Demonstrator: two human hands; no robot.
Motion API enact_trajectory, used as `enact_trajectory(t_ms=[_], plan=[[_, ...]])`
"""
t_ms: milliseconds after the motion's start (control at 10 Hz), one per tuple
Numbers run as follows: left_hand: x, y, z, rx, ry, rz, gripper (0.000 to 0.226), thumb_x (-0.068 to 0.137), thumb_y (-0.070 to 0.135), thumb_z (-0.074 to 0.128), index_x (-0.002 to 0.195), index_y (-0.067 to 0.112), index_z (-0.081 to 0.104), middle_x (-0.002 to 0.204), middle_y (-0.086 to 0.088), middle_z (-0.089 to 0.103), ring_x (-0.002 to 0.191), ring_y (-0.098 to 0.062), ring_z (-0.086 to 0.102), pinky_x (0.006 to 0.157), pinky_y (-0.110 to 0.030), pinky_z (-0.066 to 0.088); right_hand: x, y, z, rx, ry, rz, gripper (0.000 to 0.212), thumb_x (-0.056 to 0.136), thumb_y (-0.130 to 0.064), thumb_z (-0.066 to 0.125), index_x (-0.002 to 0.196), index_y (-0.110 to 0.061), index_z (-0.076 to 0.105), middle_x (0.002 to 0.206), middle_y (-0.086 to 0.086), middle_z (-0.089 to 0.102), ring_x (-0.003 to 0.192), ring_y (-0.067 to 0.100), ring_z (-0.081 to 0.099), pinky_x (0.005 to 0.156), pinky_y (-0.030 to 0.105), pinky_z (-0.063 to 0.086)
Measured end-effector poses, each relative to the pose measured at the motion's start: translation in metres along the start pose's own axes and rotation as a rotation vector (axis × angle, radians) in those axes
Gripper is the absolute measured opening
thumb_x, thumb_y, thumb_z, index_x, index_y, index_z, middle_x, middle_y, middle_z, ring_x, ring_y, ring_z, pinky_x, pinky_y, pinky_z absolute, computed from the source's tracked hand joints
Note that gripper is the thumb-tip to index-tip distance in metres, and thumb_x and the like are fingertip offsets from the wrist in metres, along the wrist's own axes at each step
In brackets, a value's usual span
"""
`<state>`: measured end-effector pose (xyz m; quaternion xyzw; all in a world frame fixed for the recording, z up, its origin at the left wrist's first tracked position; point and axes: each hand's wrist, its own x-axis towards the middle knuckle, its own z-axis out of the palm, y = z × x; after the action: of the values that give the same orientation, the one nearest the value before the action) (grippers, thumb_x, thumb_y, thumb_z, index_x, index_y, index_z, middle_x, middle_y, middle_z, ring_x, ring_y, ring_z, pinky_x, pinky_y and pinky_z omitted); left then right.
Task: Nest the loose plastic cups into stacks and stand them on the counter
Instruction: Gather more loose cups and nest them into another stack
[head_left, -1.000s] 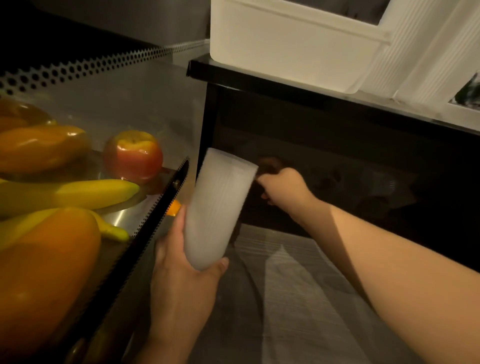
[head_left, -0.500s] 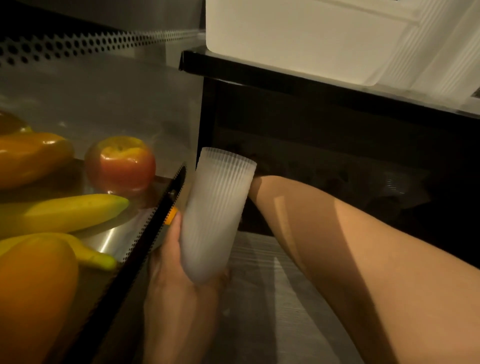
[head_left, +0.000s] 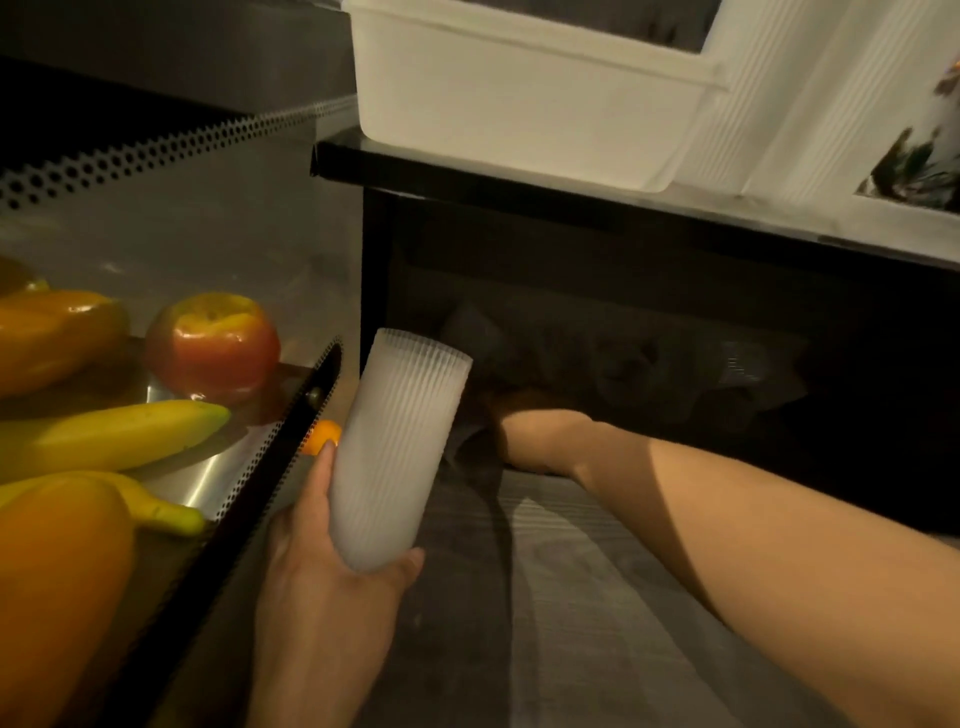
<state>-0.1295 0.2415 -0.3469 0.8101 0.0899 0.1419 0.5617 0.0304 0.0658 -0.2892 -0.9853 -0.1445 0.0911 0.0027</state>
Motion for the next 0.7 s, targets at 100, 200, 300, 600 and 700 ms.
enact_trajectory(t_ms=[100,200,300,600,700], plan=[[0.004,0.012,0.003,0.054,0.015,-0.143,0.126,0.056,0.012,0.093,0.146,0.059,0.018,0.144,0.008,0.044,0.13,-0.019,0.045,0.103,-0.049,0.044,-0.036,0.017,-0.002,0.062,0.004,0.136,0.031,0.097,-0.024,0.044,0.124,-0.016,0.058,0.131,0.009,0.058,0.119,0.029,0.055,0.097,0.038,0.045],[-0.002,0.027,0.004,0.189,-0.03,-0.154,0.126,0.06,0.014,0.092,0.149,0.054,0.013,0.143,-0.001,0.041,0.127,-0.027,0.046,0.104,-0.051,0.042,-0.064,0.039,-0.022,0.293,0.174,0.276,0.028,0.095,-0.014,0.049,0.121,-0.01,0.059,0.118,0.017,0.064,0.107,0.032,0.062,0.087,0.037,0.05],[-0.012,0.038,0.003,0.264,-0.068,-0.126,0.123,0.064,0.017,0.089,0.15,0.053,0.009,0.145,-0.001,0.035,0.129,-0.026,0.043,0.105,-0.048,0.039,-0.086,0.051,-0.051,0.911,0.322,0.391,0.016,0.093,-0.017,0.058,0.108,-0.011,0.057,0.078,0.012,0.064,0.058,0.02,0.059,0.05,0.032,0.048],[-0.03,0.06,0.008,0.203,-0.178,0.075,0.125,0.059,0.018,0.092,0.119,0.081,0.003,0.127,0.032,0.02,0.125,-0.006,0.035,0.11,-0.045,0.038,-0.134,0.067,-0.097,1.353,-0.151,0.106,0.021,0.098,-0.02,0.051,0.101,-0.012,0.07,0.071,0.004,0.062,0.051,0.008,0.046,0.046,0.017,0.039],[-0.03,0.063,0.014,0.166,-0.223,0.092,0.126,0.059,0.018,0.092,0.116,0.086,0.001,0.114,0.04,0.017,0.12,0.001,0.03,0.108,-0.042,0.038,-0.131,0.07,-0.099,1.315,-0.264,0.032,0.029,0.1,-0.015,0.048,0.084,-0.014,0.073,0.066,0.003,0.056,0.047,0.008,0.044,0.044,0.017,0.036]])
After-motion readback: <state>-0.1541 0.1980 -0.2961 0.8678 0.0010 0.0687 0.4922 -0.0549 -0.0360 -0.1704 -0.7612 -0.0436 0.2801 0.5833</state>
